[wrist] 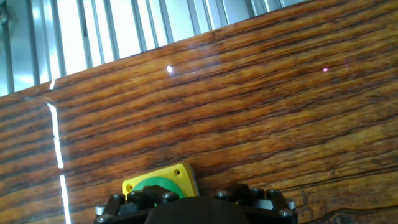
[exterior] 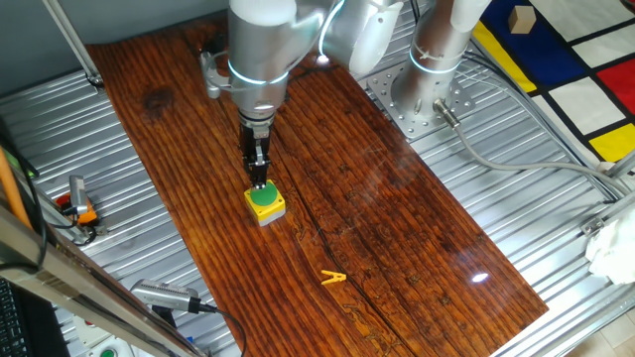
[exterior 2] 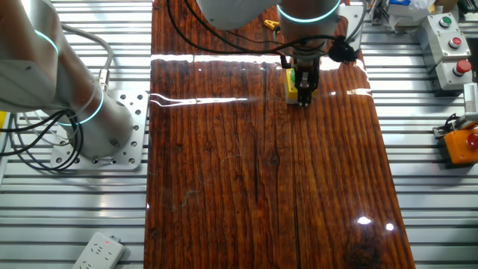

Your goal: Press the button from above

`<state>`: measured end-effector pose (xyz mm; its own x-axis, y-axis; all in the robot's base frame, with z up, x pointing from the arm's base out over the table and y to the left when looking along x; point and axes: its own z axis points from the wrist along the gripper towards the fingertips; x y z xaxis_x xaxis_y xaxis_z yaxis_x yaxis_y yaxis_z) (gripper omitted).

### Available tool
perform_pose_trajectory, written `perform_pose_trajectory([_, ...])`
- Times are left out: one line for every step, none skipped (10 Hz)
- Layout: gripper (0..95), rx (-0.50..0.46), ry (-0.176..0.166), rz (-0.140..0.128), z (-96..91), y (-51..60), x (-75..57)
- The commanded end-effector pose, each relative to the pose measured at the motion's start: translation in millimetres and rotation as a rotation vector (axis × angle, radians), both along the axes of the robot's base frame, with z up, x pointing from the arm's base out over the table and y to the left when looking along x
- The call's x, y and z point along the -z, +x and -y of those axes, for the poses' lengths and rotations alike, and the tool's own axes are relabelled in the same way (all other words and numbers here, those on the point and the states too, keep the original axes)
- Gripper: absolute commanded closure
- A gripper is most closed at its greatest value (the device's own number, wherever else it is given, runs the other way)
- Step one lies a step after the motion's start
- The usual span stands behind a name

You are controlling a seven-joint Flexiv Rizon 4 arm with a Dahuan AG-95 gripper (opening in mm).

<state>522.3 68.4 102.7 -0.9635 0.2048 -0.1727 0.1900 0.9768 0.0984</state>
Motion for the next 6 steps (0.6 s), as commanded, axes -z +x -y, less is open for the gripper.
perform_pose_trajectory([19.0, -0.001, 0.001, -0.007, 0.2, -1.1, -2.2])
perform_pose_trajectory([19.0, 0.0, 0.001, -0.006, 0.0, -0.9, -1.3])
perform_pose_trajectory([19.0, 0.004, 0.001, -0.006, -0.1, -0.9, -0.8])
perform_pose_trajectory([19.0, 0.007, 0.002, -0.005, -0.2, -0.9, -0.4])
perform_pose_trajectory([19.0, 0.008, 0.002, -0.004, -0.2, -0.9, -0.1])
perform_pose_trajectory([19.0, 0.007, 0.002, -0.002, -0.3, -0.8, 0.1])
